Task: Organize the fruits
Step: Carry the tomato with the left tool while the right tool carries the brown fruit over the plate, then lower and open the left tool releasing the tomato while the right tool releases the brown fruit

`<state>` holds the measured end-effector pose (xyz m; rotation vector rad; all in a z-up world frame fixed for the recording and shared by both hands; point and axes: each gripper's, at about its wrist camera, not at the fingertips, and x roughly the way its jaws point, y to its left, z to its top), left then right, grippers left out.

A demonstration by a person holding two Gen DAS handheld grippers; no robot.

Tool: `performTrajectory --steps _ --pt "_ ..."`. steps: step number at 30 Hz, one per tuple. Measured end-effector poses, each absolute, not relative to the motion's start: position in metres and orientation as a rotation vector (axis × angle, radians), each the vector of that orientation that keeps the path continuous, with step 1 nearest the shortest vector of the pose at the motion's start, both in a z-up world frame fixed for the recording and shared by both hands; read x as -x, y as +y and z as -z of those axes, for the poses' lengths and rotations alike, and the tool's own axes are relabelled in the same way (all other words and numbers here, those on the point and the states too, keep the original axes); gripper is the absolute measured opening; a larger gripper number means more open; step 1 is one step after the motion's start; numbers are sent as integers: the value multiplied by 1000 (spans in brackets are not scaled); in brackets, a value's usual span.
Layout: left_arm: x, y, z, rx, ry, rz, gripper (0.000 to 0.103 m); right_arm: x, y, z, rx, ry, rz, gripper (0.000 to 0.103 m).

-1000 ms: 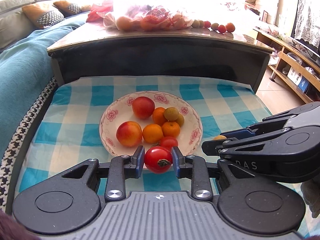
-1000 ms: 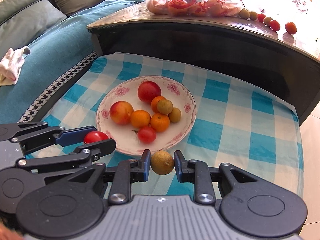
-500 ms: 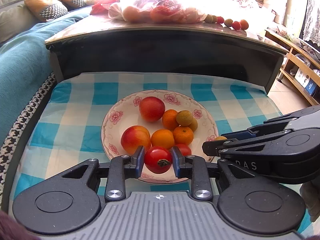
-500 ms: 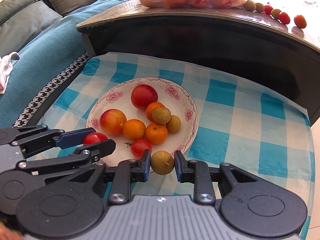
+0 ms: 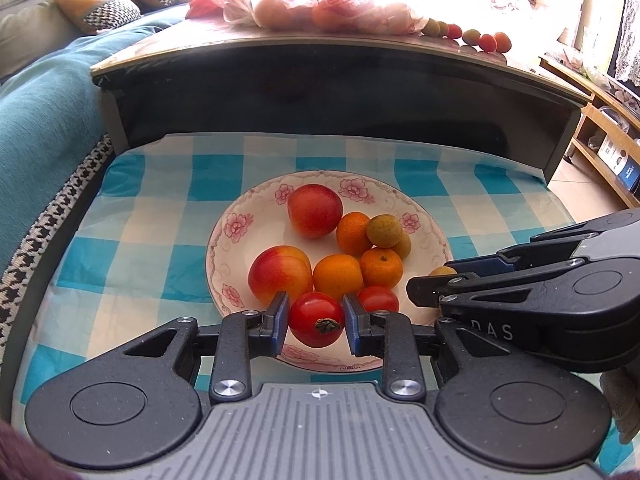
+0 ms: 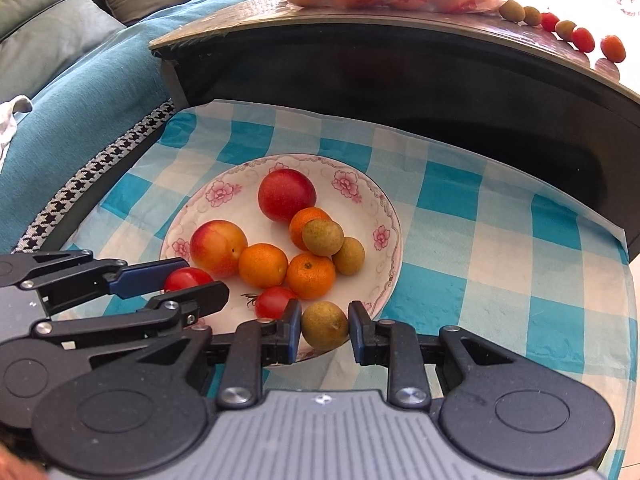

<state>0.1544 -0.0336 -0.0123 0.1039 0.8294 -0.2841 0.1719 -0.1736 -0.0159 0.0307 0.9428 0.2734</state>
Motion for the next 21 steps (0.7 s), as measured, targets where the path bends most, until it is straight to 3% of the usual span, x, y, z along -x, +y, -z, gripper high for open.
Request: performTrajectory --steps 21 --pt "-164 -31 25 -115 848 263 36 -182 -165 25 10 924 -272 40"
